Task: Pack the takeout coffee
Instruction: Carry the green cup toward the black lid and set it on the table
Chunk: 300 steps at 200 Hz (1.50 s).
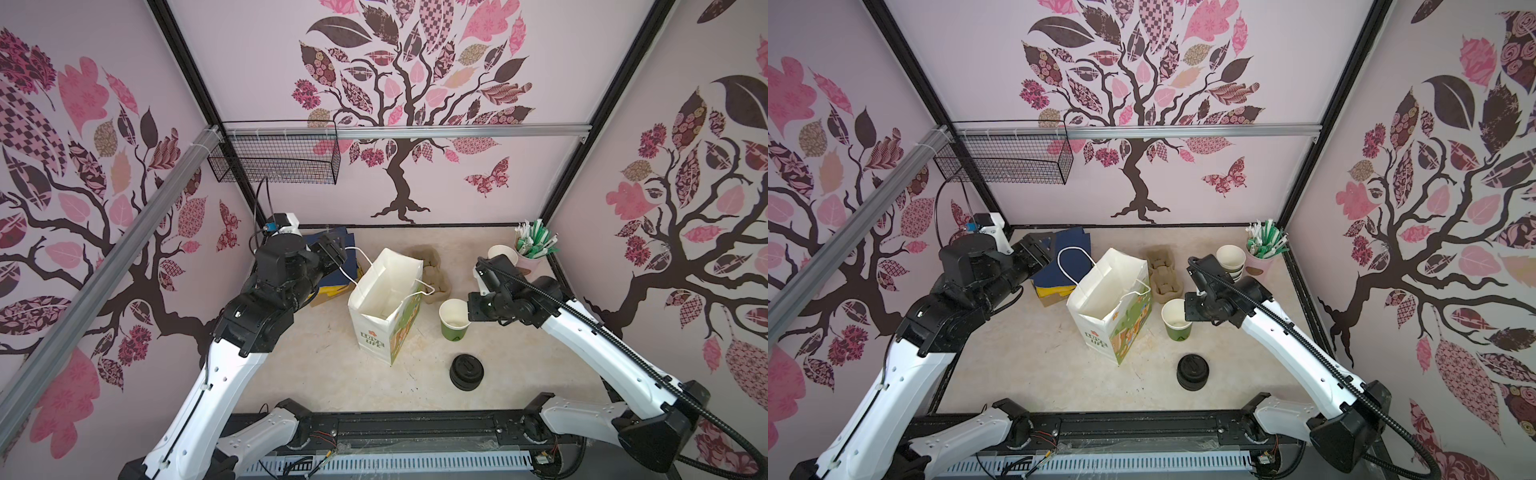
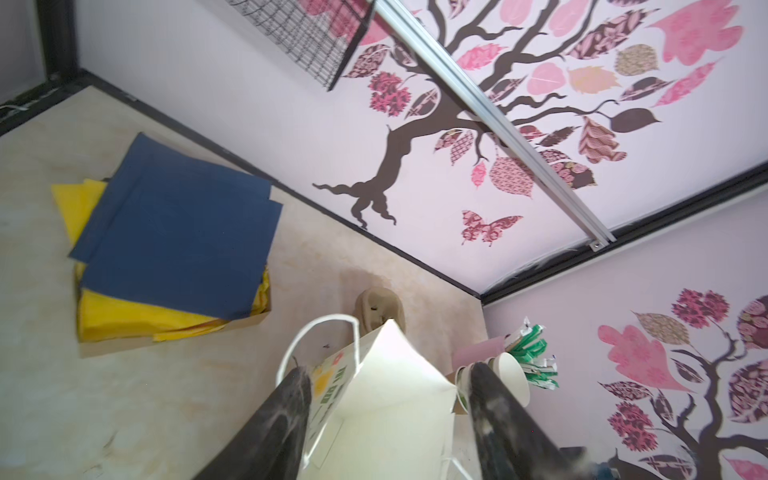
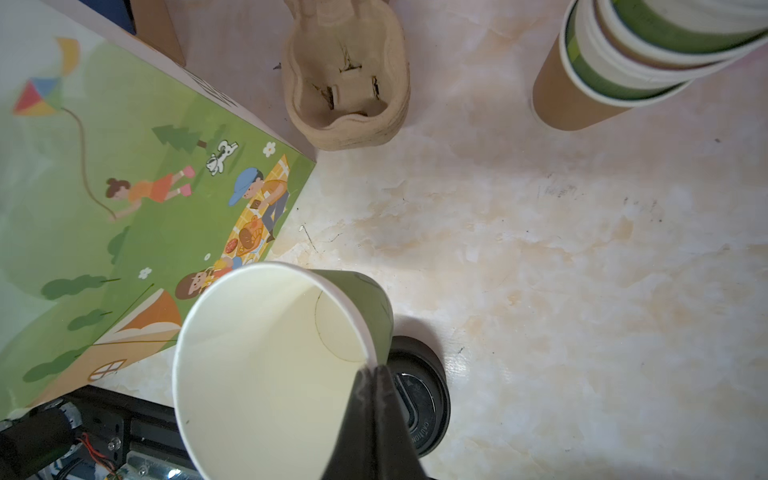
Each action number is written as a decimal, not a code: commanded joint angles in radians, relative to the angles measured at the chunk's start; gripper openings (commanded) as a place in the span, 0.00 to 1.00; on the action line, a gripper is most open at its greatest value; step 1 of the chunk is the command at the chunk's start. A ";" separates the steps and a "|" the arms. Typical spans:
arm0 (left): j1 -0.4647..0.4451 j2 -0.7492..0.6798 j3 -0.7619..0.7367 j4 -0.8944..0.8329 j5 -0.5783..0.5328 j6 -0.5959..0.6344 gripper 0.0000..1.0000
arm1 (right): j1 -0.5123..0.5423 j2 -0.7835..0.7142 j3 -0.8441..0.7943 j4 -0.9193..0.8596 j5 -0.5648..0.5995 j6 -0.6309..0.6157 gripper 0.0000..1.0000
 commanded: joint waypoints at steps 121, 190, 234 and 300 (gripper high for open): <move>0.024 -0.125 -0.146 -0.131 -0.089 -0.098 0.64 | 0.006 0.015 -0.231 0.324 -0.066 0.057 0.00; 0.024 -0.130 -0.162 -0.120 -0.092 -0.102 0.64 | 0.005 0.044 -0.261 0.338 -0.096 0.016 0.00; 0.025 -0.130 -0.165 -0.118 -0.092 -0.103 0.64 | 0.005 0.064 -0.269 0.343 -0.075 -0.022 0.00; 0.025 -0.131 -0.165 -0.116 -0.092 -0.102 0.64 | 0.005 0.098 -0.282 0.367 -0.081 -0.057 0.00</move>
